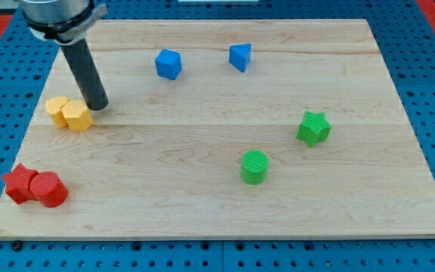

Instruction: Move your arm to the top of the blue cube

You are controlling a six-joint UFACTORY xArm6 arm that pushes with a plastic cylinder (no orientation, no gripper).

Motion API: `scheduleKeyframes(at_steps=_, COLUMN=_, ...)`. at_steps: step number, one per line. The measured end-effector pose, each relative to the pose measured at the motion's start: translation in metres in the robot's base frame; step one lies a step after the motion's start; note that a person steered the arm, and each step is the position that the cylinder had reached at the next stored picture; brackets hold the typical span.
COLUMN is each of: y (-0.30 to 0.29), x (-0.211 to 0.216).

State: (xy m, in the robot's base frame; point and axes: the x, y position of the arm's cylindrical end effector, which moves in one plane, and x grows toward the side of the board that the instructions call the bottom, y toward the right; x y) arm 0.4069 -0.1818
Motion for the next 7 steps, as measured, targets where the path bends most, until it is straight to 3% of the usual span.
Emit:
scheduleKeyframes(at_steps=1, y=0.074, x=0.000)
scheduleKeyframes(at_steps=3, y=0.110, x=-0.008)
scheduleKeyframes(at_steps=5, y=0.044, x=-0.068)
scheduleKeyframes(at_steps=6, y=0.021, x=-0.070)
scheduleKeyframes(at_steps=7, y=0.028, x=-0.113)
